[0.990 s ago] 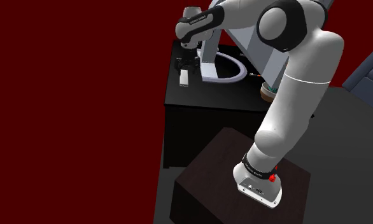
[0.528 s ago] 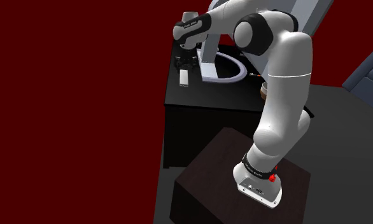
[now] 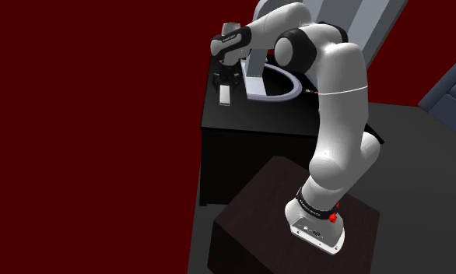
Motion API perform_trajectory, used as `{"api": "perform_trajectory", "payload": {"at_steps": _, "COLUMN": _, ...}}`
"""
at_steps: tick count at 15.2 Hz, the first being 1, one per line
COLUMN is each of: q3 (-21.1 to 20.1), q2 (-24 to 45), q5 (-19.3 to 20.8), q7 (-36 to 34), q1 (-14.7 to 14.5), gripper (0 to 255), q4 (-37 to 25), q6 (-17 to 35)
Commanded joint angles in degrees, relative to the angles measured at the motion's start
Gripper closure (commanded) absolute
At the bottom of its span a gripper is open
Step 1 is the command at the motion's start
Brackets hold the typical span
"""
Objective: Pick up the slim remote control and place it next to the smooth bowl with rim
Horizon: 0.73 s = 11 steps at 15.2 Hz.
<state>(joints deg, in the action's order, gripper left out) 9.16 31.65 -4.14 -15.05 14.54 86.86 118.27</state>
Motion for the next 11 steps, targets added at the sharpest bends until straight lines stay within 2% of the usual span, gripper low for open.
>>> {"api": "perform_trajectory", "payload": {"at_steps": 1, "q3": -0.1, "q2": 0.6, "q5": -0.1, "q7": 0.1, "q1": 0.1, "gripper": 0, "q4": 0.7, "q6": 1.3}}
{"api": "perform_trajectory", "payload": {"at_steps": 9, "q3": -0.1, "q2": 0.8, "q5": -0.1, "q7": 0.1, "q1": 0.1, "gripper": 0, "q4": 0.9, "q6": 1.6}}
{"api": "perform_trajectory", "payload": {"at_steps": 10, "q3": -0.1, "q2": 0.8, "q5": -0.1, "q7": 0.1, "q1": 0.1, "gripper": 255, "q4": 0.9, "q6": 1.6}}
{"api": "perform_trajectory", "payload": {"at_steps": 11, "q3": -0.1, "q2": 0.8, "q5": -0.1, "q7": 0.1, "q1": 0.1, "gripper": 255, "q4": 0.9, "q6": 1.6}}
